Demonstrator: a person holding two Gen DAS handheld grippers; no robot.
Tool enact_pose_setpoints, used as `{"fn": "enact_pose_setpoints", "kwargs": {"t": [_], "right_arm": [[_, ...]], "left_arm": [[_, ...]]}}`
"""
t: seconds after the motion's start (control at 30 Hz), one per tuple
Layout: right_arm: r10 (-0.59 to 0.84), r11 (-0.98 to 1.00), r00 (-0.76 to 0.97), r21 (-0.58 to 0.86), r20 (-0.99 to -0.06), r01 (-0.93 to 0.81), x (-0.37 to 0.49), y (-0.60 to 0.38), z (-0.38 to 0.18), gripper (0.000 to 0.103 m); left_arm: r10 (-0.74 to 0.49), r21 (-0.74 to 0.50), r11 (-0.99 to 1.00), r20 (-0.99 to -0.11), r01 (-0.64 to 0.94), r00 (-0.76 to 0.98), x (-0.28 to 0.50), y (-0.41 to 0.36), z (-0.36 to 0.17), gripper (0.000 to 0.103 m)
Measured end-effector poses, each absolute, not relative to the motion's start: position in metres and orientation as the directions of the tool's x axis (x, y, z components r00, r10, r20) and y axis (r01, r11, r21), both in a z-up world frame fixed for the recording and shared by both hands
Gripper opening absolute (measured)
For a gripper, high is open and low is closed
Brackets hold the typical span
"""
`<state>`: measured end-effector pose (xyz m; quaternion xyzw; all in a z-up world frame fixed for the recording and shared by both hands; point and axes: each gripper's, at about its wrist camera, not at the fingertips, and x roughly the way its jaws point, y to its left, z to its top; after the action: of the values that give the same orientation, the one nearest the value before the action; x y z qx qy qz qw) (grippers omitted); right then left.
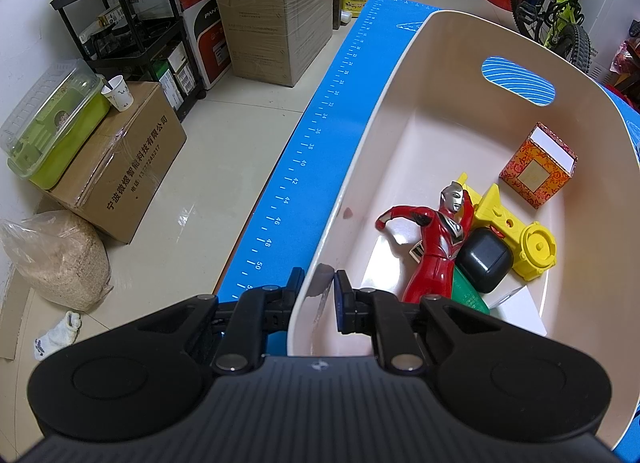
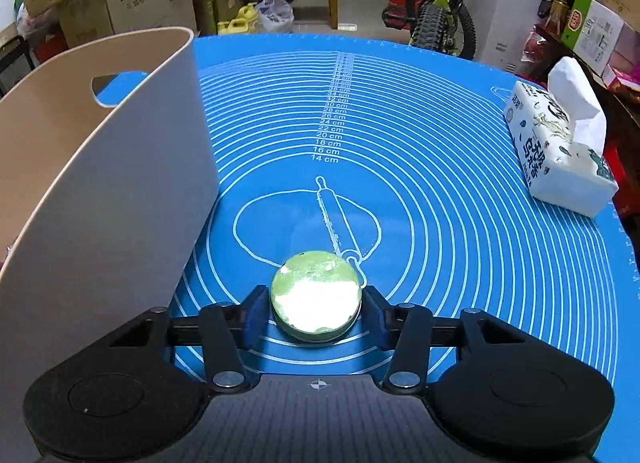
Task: Organize rigid objects
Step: 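Carry the green tin into the bin and open the right gripper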
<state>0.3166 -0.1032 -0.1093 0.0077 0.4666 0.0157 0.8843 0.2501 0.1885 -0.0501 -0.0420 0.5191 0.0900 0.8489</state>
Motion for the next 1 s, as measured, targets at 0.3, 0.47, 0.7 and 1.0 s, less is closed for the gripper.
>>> {"fn": "enact_pose_setpoints", "kwargs": {"t": [0.3, 0.47, 0.7, 1.0], "right_arm": [[0.027, 1.000, 0.619, 0.030, -0.785, -0.006, 0.307, -0.110, -0.091, 0.054], [0.042, 0.999, 0.695, 0.045, -0.718, -0.014, 0.299, -0.109, -0.055, 0.054], [0.133, 0.991, 0.780, 0.085, -0.611, -0.103, 0.286, -0.085, -0.010, 0.054], [0.266, 0.955, 0.748, 0.058, -0.608, -0.292, 0.282, -0.017, 0.002, 0.054]], "left_arm": [[0.109, 0.022, 0.980, -0.889, -0.196, 0.445, 0.250, 0.188, -0.050, 0.018], [0.110, 0.023, 0.980, -0.889, -0.196, 0.445, 0.250, 0.188, -0.050, 0.017], [0.109, 0.022, 0.980, -0.889, -0.198, 0.445, 0.250, 0.187, -0.050, 0.017], [0.110, 0.022, 0.980, -0.889, -0.197, 0.445, 0.250, 0.187, -0.049, 0.017]]}}
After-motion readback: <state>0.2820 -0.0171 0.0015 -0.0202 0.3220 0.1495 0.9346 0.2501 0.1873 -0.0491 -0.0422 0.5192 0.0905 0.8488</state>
